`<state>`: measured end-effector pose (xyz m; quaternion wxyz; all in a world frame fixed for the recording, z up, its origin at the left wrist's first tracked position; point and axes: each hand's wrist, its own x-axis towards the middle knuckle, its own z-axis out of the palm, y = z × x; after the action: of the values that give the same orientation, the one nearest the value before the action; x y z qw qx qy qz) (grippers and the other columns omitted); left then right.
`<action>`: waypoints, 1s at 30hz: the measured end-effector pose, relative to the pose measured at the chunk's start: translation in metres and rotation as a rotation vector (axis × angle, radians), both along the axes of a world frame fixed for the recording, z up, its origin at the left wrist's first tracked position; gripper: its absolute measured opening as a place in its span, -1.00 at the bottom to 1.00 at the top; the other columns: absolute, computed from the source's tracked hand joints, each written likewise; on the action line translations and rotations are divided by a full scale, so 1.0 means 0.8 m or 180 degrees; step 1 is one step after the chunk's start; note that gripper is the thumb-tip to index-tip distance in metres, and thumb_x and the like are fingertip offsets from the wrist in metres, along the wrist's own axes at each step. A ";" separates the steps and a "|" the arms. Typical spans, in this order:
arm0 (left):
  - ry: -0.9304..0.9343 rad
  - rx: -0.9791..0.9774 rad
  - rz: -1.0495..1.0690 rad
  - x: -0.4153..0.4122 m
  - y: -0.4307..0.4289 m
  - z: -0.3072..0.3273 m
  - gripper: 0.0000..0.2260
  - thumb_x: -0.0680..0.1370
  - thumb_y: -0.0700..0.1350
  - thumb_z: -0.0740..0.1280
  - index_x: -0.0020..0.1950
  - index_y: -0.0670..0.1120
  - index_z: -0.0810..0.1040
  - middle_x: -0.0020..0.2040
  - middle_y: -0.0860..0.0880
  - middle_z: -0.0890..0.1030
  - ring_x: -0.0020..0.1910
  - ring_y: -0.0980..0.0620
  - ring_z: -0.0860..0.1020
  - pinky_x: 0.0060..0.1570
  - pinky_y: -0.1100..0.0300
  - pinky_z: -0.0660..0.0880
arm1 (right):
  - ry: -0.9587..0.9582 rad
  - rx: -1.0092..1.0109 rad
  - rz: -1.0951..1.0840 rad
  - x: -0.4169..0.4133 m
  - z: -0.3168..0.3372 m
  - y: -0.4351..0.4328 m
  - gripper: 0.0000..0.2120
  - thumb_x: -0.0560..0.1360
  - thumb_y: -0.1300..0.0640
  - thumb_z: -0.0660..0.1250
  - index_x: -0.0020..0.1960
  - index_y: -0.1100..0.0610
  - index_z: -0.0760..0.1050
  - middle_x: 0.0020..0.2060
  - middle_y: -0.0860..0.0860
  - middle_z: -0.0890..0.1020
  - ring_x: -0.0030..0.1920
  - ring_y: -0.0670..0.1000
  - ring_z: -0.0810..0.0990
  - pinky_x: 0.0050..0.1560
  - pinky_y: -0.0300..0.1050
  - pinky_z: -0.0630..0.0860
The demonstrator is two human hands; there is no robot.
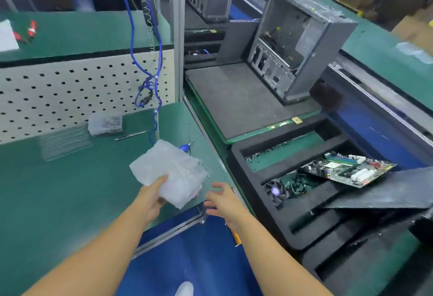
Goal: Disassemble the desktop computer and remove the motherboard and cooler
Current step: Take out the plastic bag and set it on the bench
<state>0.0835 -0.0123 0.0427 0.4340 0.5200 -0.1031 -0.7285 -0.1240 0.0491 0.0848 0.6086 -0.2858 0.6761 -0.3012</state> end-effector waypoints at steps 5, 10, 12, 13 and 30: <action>-0.0044 0.0277 0.1157 -0.009 -0.006 -0.014 -0.61 0.60 -0.22 0.34 0.43 -0.17 0.42 0.32 -0.10 0.56 0.23 -0.13 0.56 0.11 -0.02 0.52 | -0.0072 0.0120 -0.0112 0.007 -0.012 -0.011 -0.64 0.54 0.18 0.29 0.32 0.05 0.36 0.00 0.10 0.57 -0.08 0.03 0.60 0.09 0.06 0.61; -0.0102 0.0449 0.1911 0.014 -0.019 -0.010 -0.48 0.57 0.03 0.40 0.46 -0.13 0.37 0.37 -0.05 0.53 0.28 -0.05 0.55 0.31 -0.02 0.47 | -0.0164 0.0109 -0.0137 0.013 -0.015 -0.019 -0.63 0.54 0.18 0.32 0.32 0.06 0.36 -0.05 0.07 0.58 -0.09 0.02 0.62 -0.02 -0.08 0.63; -0.0048 0.0662 0.1782 0.033 -0.020 -0.012 -0.34 0.57 0.29 0.25 0.56 -0.02 0.22 0.50 0.02 0.38 0.44 0.00 0.39 0.48 -0.01 0.26 | -0.0221 0.0094 -0.0109 0.016 -0.015 -0.021 -0.62 0.54 0.18 0.34 0.32 0.07 0.37 -0.04 0.07 0.59 -0.08 0.03 0.62 -0.03 -0.09 0.63; -0.0145 0.0876 0.1767 0.044 -0.017 -0.016 -0.31 0.56 0.36 0.17 0.59 0.04 0.14 0.56 0.05 0.27 0.51 -0.01 0.29 0.51 -0.05 0.16 | -0.0237 0.0095 -0.0094 0.018 -0.015 -0.021 -0.63 0.55 0.18 0.33 0.32 0.07 0.37 -0.01 0.07 0.59 -0.07 0.03 0.63 -0.02 -0.08 0.63; -0.1104 0.0030 -0.1358 -0.098 0.003 0.024 -0.92 0.62 -0.16 0.26 -0.05 -0.10 0.51 -0.22 -0.03 0.54 -0.34 0.04 0.47 -0.36 0.17 0.32 | -0.0220 -0.0151 -0.0550 -0.058 0.037 0.018 -0.73 0.56 0.21 0.30 0.24 0.07 0.43 0.09 0.14 0.65 -0.17 0.03 0.65 -0.08 -0.08 0.63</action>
<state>0.0047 -0.0098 0.0620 0.2442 0.6055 -0.2796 -0.7040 -0.1704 0.0632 0.1147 0.5964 -0.2302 0.6695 -0.3781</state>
